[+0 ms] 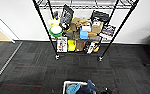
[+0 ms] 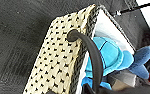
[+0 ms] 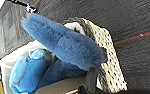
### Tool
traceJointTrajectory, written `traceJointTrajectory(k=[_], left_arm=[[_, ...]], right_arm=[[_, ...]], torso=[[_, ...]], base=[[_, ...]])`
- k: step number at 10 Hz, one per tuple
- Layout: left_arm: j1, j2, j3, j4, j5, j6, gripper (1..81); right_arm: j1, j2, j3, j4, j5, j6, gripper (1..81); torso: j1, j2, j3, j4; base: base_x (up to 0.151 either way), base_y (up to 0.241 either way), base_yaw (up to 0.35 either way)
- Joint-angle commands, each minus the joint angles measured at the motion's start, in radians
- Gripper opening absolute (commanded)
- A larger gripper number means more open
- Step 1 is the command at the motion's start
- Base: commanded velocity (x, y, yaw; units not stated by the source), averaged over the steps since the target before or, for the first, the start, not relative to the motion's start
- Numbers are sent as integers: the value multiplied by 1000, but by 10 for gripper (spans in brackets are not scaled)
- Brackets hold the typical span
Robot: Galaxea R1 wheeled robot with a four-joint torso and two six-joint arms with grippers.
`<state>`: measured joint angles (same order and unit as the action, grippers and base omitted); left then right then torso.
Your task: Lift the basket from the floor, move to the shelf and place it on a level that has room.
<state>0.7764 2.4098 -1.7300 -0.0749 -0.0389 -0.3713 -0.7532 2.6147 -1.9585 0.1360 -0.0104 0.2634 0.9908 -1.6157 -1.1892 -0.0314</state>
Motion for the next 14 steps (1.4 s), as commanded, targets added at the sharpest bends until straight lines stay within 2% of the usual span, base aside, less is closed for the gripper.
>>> traceJointTrajectory(k=[1,4,5,6,9,10,12,14], left_arm=[[-79,-55,84,-25,5,-21,10],[-78,-35,78,-19,7,-18,10],[-76,-26,73,-17,7,-18,10],[-78,-17,69,-17,7,-18,10],[-97,37,66,-23,5,-20,10],[-104,51,69,-25,7,-21,10],[-108,45,90,-25,5,-29,10],[-110,8,125,-25,-1,-34,10]], right_arm=[[90,-39,72,-12,-39,4,10],[93,-43,77,-10,-39,4,10],[94,-48,83,-6,-37,4,10],[93,-57,92,1,-36,4,10],[102,-97,156,14,-20,8,10],[105,-106,179,14,-17,32,10],[105,-118,207,16,24,42,10],[107,-118,211,16,24,42,10]], torso=[[-63,97,62,0],[-130,200,120,0],[-149,230,116,0],[-175,269,88,0],[-240,369,97,0],[-263,404,97,0],[-306,470,97,0],[-349,537,189,0]], base=[[0,0,0],[0,0,0],[0,0,0],[0,0,0],[0,0,0],[0,0,0],[0,0,0],[0,0,0]])
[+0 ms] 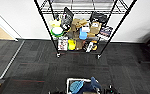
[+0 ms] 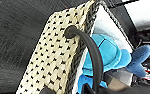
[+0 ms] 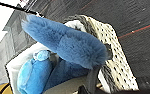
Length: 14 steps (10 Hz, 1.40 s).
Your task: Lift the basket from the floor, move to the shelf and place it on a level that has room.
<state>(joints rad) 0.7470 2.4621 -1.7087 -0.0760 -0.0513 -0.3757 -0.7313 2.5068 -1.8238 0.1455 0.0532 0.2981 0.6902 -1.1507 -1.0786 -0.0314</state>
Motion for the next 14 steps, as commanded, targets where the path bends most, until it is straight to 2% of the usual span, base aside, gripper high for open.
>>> traceJointTrajectory(k=[1,4,14], left_arm=[[-79,-66,122,-24,11,-29,10],[-77,-97,152,-22,-1,-29,10],[-64,-76,152,-15,1,-26,10]], right_arm=[[82,-9,81,3,-41,7,10],[71,-12,95,-4,-42,7,10],[37,-36,121,-23,-42,4,10]], torso=[[-64,99,90,0],[-124,191,172,0],[-346,527,477,0]], base=[[0,0,0],[0,0,0],[0,0,0]])
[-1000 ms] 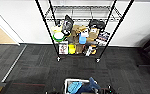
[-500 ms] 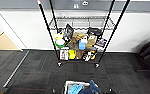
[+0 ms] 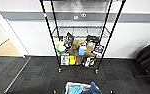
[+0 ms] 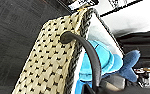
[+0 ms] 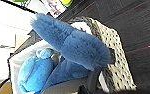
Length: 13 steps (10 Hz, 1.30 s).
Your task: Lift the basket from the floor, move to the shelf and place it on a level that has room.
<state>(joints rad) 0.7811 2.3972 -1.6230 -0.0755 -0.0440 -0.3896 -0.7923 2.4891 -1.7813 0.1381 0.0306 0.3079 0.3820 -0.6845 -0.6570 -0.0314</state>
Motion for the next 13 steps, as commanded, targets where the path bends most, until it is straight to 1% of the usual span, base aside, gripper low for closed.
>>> traceJointTrajectory(k=[1,2,3,5,7,9,10,11,12,13], left_arm=[[-93,-13,67,-15,-8,-14,10],[-93,-13,72,-17,-8,-12,10],[-93,-10,83,-17,-10,-14,10],[-93,-6,90,-18,-10,-14,10],[-93,-15,103,-20,-11,-15,10],[-95,-35,150,-20,-17,-15,10],[-95,-50,170,-21,-46,-15,10],[-94,-72,198,-23,-57,-15,10],[-93,-84,213,-23,-57,-15,10],[-91,-79,209,-23,-57,-15,10]], right_arm=[[98,-20,80,-15,-20,-6,10],[97,-23,86,-17,-20,-6,10],[97,-30,106,-17,-18,-6,10],[86,-39,114,-20,-17,-7,10],[78,-51,126,-18,-15,-7,10],[78,-72,177,-18,12,-6,10],[78,-86,195,-18,12,-6,10],[77,-99,203,-18,12,-6,10],[71,-103,205,-18,12,-6,10],[69,-102,205,-18,12,-6,10]], torso=[[-61,95,88,0],[-86,133,31,0],[-109,167,55,0],[-147,223,71,0],[-189,288,72,0],[-234,357,72,0],[-257,392,72,0],[-277,422,72,0],[-302,461,122,0],[-320,489,156,0]], base=[[0,0,0],[0,0,0],[0,0,0],[0,0,0],[0,0,0],[0,0,0],[0,0,0],[0,0,0],[0,0,0],[0,0,0]])
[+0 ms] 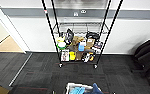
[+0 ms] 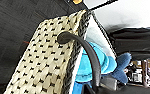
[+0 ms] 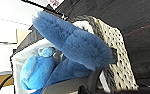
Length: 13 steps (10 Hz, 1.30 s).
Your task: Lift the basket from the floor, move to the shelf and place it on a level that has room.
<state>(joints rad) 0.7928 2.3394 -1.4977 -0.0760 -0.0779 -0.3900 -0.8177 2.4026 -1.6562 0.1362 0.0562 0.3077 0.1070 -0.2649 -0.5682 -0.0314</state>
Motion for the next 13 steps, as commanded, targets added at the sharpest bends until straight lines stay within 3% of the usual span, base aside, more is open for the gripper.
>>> traceJointTrajectory(k=[1,2,3,10,11,12,13], left_arm=[[-94,-11,74,-19,-23,-15,10],[-89,-7,71,-18,-23,-13,10],[-79,-6,69,-16,-23,-12,10],[-68,3,62,-13,-36,-13,10],[-68,5,63,-11,-36,-13,10],[-68,3,68,-11,-34,-13,10],[-62,-4,92,-10,-40,-10,10]], right_arm=[[91,-15,81,-17,-13,-5,10],[93,-15,82,-17,-13,-5,10],[96,-15,84,-17,-13,-5,10],[80,-10,84,-18,-13,-10,10],[82,-10,84,-18,-13,-10,10],[80,-10,85,-18,-15,-12,10],[80,-9,92,-29,-13,-12,10]], torso=[[-63,98,94,0],[-80,124,119,0],[-39,60,154,0],[-71,104,362,0],[-72,104,376,0],[-73,104,330,0],[-73,104,354,0]], base=[[0,0,0],[0,0,0],[0,0,0],[0,0,0],[0,0,0],[0,0,0],[0,0,0]])
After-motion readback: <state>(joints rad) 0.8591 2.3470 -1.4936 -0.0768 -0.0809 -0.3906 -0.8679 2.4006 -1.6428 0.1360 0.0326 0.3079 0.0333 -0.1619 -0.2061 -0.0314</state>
